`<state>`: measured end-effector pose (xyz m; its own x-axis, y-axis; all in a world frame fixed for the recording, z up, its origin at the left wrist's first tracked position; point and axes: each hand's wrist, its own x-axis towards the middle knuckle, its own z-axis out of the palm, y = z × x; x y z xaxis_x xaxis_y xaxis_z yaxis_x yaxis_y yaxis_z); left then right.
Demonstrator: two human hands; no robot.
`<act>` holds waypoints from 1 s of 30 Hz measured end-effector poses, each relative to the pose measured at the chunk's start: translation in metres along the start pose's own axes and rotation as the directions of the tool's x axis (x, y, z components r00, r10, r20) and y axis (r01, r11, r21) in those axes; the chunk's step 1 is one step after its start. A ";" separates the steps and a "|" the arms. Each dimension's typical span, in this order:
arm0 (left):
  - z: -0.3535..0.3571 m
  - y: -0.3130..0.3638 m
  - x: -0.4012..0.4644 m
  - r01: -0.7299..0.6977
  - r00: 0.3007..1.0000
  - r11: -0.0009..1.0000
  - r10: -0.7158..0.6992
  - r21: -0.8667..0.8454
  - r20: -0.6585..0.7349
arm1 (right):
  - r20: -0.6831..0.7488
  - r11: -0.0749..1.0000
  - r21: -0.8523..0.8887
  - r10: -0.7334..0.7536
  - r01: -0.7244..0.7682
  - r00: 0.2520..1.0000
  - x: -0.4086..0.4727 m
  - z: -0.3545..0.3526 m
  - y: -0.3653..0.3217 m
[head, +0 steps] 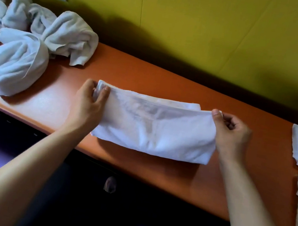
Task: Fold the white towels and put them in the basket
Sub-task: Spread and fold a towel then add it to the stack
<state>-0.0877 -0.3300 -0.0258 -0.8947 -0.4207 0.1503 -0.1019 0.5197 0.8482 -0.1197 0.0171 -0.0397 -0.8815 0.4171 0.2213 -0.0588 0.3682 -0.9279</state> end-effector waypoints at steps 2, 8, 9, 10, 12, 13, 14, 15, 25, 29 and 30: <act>0.009 -0.001 0.020 0.005 1.000 0.998 -0.003 0.065 -0.030 | -0.010 1.000 -0.016 -0.010 0.010 1.000 0.023 0.015 0.003; 0.045 -0.023 0.063 0.066 0.998 0.982 -0.062 0.179 -0.023 | 0.042 0.997 -0.072 0.013 -0.010 0.999 0.065 0.058 0.028; 0.050 -0.029 0.065 0.094 0.996 0.978 -0.093 0.186 -0.016 | 0.058 0.994 -0.106 0.021 -0.014 0.998 0.066 0.062 0.034; 0.055 -0.034 0.066 0.121 0.993 0.974 -0.122 0.194 -0.007 | 0.077 0.987 -0.158 0.039 -0.027 0.996 0.066 0.065 0.039; 0.061 -0.043 0.060 0.108 0.993 0.961 -0.117 0.253 0.019 | 0.107 0.956 -0.285 0.107 -0.072 0.988 0.062 0.064 0.051; 0.061 -0.047 0.053 0.036 0.998 0.946 -0.050 0.321 0.033 | 0.116 0.940 -0.330 0.132 -0.087 0.984 0.057 0.060 0.056; 0.060 -0.049 0.044 -0.080 0.996 0.912 0.062 0.402 0.058 | 0.124 0.929 -0.359 0.140 -0.087 0.982 0.050 0.055 0.059; 0.060 -0.049 0.033 -0.217 0.976 0.857 0.190 0.468 0.104 | 0.129 0.921 -0.381 0.139 -0.080 0.982 0.043 0.049 0.061; 0.068 -0.056 -0.047 -0.391 0.877 0.665 0.060 0.637 0.477 | 0.078 0.693 -0.683 0.385 -0.232 0.920 -0.034 0.003 0.056; 0.078 -0.043 -0.061 -0.404 0.862 0.673 0.053 0.620 0.504 | 0.085 0.733 -0.417 0.620 -0.537 0.780 -0.031 -0.013 0.050; 0.081 -0.040 -0.067 -0.414 0.856 0.675 0.060 0.611 0.514 | 0.094 0.717 -0.371 0.662 -0.591 0.744 -0.030 -0.019 0.050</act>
<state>-0.0595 -0.2620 -0.1107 -0.9952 0.0530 -0.0818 0.0357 0.9792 0.1996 -0.0877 0.0385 -0.0866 -0.7386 0.4755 -0.4779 0.6524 0.3257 -0.6843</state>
